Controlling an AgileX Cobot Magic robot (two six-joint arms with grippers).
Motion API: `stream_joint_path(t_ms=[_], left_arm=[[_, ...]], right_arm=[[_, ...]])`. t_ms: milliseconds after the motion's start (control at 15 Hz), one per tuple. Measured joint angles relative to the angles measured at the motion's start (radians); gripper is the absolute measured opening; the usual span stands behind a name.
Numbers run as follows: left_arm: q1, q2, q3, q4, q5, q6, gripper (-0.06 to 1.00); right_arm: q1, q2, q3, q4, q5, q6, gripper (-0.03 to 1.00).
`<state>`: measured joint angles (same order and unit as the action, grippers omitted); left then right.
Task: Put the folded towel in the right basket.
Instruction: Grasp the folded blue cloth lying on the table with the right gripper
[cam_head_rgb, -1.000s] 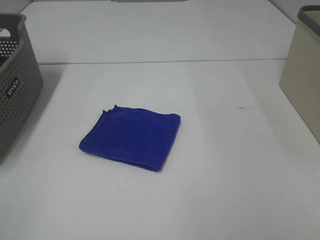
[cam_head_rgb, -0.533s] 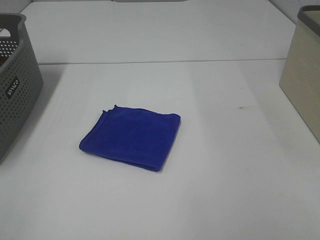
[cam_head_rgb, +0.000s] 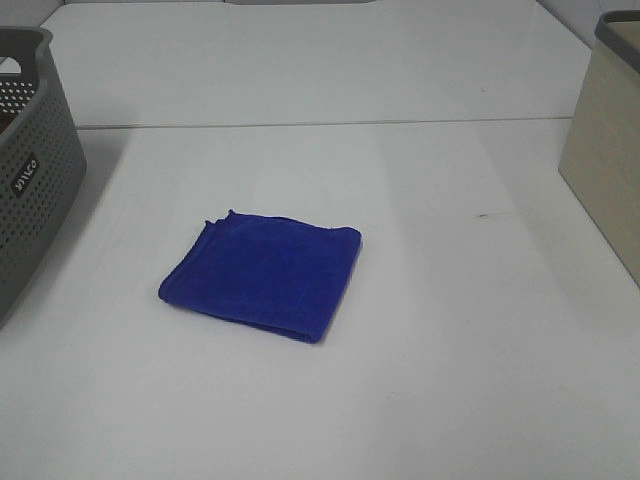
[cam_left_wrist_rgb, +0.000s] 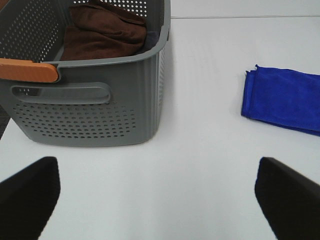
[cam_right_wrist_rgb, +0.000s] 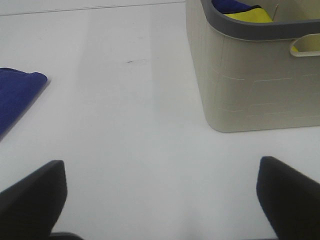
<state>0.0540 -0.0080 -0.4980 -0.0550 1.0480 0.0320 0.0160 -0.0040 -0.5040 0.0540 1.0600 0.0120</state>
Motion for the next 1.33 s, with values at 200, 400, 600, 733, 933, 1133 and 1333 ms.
stream_joint_path(t_ms=[200,400,600,733,933,1133,1333], left_arm=[[0.000,0.000,0.000,0.000,0.000,0.000,0.99],[0.000,0.000,0.000,0.000,0.000,0.000,0.99],[0.000,0.000,0.000,0.000,0.000,0.000,0.99],[0.000,0.000,0.000,0.000,0.000,0.000,0.99],[0.000,0.000,0.000,0.000,0.000,0.000,0.99],[0.000,0.000,0.000,0.000,0.000,0.000,0.99],[0.000,0.000,0.000,0.000,0.000,0.000,0.99]], right_arm=[[0.000,0.000,0.000,0.000,0.000,-0.001,0.98],[0.000,0.000,0.000,0.000,0.000,-0.012,0.98],[0.000,0.000,0.000,0.000,0.000,-0.017,0.98],[0.000,0.000,0.000,0.000,0.000,-0.018,0.98],[0.000,0.000,0.000,0.000,0.000,-0.018,0.98],[0.000,0.000,0.000,0.000,0.000,-0.018,0.98],[0.000,0.000,0.000,0.000,0.000,-0.018,0.98]])
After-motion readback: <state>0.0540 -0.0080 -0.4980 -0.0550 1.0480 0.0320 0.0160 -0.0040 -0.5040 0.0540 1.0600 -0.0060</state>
